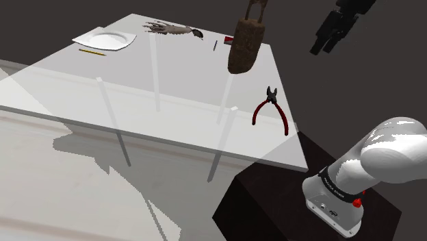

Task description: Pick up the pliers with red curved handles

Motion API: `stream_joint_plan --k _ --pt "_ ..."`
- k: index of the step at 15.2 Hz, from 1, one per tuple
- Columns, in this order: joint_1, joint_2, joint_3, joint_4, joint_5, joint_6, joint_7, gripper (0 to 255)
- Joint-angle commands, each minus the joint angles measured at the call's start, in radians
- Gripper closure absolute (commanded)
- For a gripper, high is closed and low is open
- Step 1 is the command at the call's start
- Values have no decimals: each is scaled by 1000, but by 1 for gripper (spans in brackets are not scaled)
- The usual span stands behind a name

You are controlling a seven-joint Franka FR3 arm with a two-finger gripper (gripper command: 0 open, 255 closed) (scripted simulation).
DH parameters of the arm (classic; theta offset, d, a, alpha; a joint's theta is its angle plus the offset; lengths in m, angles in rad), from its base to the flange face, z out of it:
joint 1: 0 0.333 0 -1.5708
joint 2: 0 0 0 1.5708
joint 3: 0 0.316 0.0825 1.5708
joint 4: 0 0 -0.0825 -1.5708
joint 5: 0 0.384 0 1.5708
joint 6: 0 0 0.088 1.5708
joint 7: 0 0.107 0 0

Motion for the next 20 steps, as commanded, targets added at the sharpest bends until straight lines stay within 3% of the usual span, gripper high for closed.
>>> stream_joint_plan --k 1,11,20 --pt "0 0 0 0 0 0 0 0" --pt "-89 92 3 -257 1 335 136 0" --pt "-167 300 -2 -402 6 673 253 0"
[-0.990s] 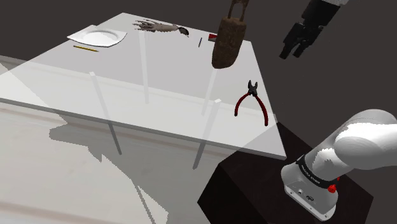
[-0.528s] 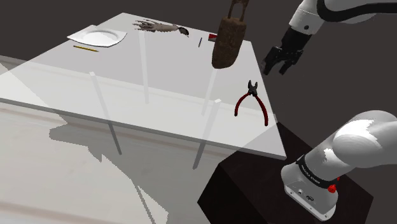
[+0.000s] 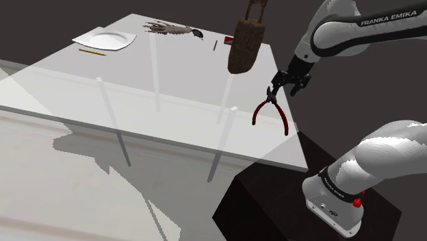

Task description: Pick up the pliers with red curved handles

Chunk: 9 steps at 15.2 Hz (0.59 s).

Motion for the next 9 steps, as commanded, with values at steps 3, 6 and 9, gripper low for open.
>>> stream_joint_plan --k 3,6,9 --pt "-10 64 -1 -35 4 100 17 0" --pt "-8 94 -1 -57 7 151 13 0" --pt "-7 122 -2 -74 10 196 9 0"
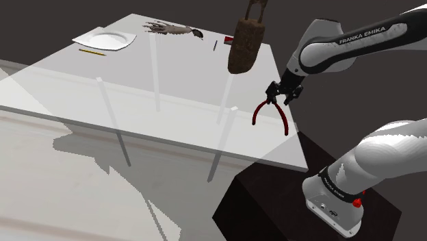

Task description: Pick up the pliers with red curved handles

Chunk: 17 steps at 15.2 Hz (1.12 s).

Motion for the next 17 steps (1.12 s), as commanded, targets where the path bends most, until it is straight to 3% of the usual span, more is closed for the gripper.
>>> stream_joint_plan --k 1,2,11,17 --pt "0 5 -1 -5 0 11 -2 0" --pt "0 9 -1 -3 0 13 -2 255" --pt "-1 5 0 -5 1 11 -2 255" --pt "-5 -57 1 37 -6 -93 6 255"
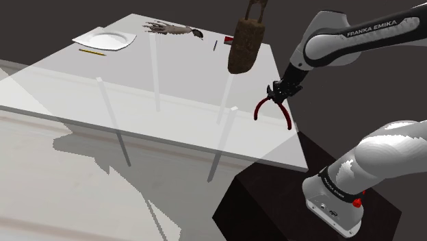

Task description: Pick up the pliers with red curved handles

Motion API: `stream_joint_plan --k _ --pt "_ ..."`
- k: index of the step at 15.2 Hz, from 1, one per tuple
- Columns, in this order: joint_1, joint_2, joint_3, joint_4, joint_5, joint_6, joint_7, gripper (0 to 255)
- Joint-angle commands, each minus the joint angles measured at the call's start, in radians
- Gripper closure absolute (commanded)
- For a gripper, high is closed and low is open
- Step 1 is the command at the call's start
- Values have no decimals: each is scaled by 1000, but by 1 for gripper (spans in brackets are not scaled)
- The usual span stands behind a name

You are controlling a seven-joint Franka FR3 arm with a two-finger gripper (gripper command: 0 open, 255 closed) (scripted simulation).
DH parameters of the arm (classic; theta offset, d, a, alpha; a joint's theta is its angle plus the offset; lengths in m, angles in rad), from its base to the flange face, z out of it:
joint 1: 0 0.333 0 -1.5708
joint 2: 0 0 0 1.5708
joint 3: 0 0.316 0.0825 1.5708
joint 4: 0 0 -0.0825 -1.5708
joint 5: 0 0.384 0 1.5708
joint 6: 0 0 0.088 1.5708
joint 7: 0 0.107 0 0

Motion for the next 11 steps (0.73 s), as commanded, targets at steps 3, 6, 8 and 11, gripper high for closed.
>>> stream_joint_plan --k 3,6,8,11 --pt "-1 -35 2 33 -3 -69 6 255" --pt "-2 -58 2 59 -5 -117 9 255" --pt "-3 -71 2 78 -7 -149 11 255" --pt "-3 -78 2 89 -7 -167 12 255"
